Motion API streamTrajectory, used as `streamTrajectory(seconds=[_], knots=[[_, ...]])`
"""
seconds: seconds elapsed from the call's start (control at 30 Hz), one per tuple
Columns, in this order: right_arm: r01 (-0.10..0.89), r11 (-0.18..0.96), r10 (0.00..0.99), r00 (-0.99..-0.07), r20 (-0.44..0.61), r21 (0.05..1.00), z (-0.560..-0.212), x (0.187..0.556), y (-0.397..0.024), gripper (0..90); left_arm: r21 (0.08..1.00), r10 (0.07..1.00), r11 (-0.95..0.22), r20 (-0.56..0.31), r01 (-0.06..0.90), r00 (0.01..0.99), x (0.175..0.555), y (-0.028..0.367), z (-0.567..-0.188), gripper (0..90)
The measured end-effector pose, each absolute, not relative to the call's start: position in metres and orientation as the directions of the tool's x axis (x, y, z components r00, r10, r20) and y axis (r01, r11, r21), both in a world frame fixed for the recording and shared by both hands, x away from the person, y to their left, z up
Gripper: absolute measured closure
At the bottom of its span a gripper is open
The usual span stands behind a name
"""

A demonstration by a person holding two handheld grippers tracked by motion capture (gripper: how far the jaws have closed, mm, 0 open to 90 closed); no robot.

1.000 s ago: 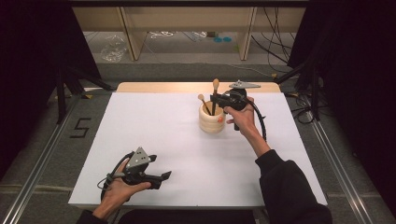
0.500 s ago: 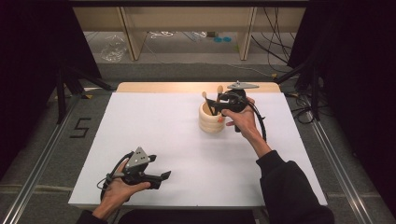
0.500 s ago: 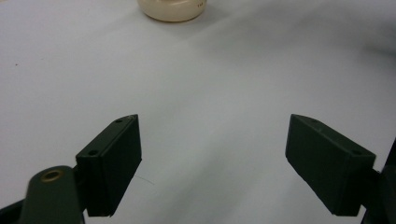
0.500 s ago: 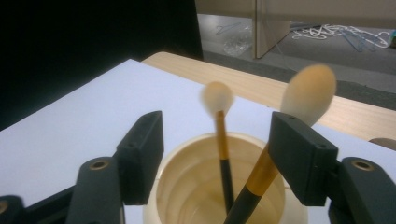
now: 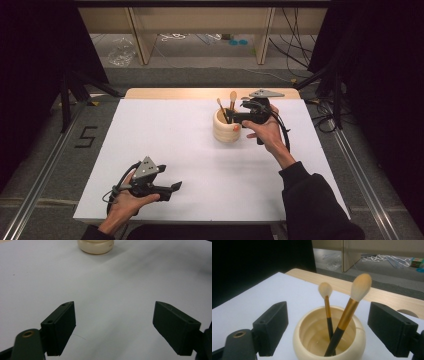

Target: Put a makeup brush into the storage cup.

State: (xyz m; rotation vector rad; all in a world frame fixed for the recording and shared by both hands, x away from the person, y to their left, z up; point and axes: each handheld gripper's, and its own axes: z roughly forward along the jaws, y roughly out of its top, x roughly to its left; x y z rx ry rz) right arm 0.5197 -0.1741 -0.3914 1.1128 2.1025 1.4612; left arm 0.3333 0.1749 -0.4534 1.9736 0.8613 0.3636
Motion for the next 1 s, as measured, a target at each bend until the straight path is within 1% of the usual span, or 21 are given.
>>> streamTrajectory(seconds=[0.03,0.2,0.3,0.33,0.47,0.53,0.7,0.8,0.87,0.93,1.0], knots=[[0.401,0.159,0.757,-0.636,0.149,0.902,-0.391,0.518,-0.175,17.4,0.842,0.700,-0.338,-0.074,0.421,0.711,0.333,0.176,-0.452,18.5],[0.407,0.153,0.748,-0.643,0.164,0.901,-0.391,0.509,-0.178,17.3,0.846,0.706,-0.323,-0.084,0.425,0.704,0.334,0.176,-0.453,18.4],[0.427,0.158,0.739,-0.649,0.181,0.890,-0.394,0.502,-0.179,17.3,0.842,0.695,-0.341,-0.074,0.418,0.716,0.334,0.176,-0.453,18.4],[0.415,0.168,0.741,-0.651,0.163,0.894,-0.395,0.501,-0.180,17.3,0.840,0.700,-0.338,-0.077,0.424,0.710,0.334,0.176,-0.453,18.4],[0.436,0.167,0.746,-0.643,0.176,0.884,-0.399,0.493,-0.185,17.2,0.839,0.699,-0.337,-0.081,0.427,0.710,0.333,0.175,-0.453,18.4],[0.433,0.175,0.748,-0.643,0.167,0.884,-0.400,0.489,-0.186,16.9,0.840,0.691,-0.352,-0.065,0.414,0.720,0.334,0.176,-0.453,18.4],[0.428,0.190,0.750,-0.644,0.150,0.883,-0.400,0.478,-0.188,16.8,0.843,0.696,-0.336,-0.077,0.420,0.714,0.334,0.176,-0.453,18.4],[0.417,0.194,0.744,-0.653,0.144,0.888,-0.401,0.472,-0.188,16.7,0.842,0.700,-0.339,-0.072,0.419,0.710,0.334,0.176,-0.453,18.4],[0.424,0.201,0.742,-0.654,0.145,0.883,-0.401,0.467,-0.187,16.7,0.847,0.705,-0.320,-0.087,0.425,0.704,0.334,0.176,-0.454,18.4],[0.419,0.202,0.739,-0.658,0.143,0.885,-0.402,0.464,-0.187,16.7,0.845,0.698,-0.339,-0.069,0.413,0.712,0.335,0.178,-0.452,18.4],[0.428,0.214,0.732,-0.666,0.146,0.878,-0.402,0.461,-0.185,16.4,0.845,0.704,-0.327,-0.081,0.424,0.706,0.334,0.178,-0.452,18.4]])
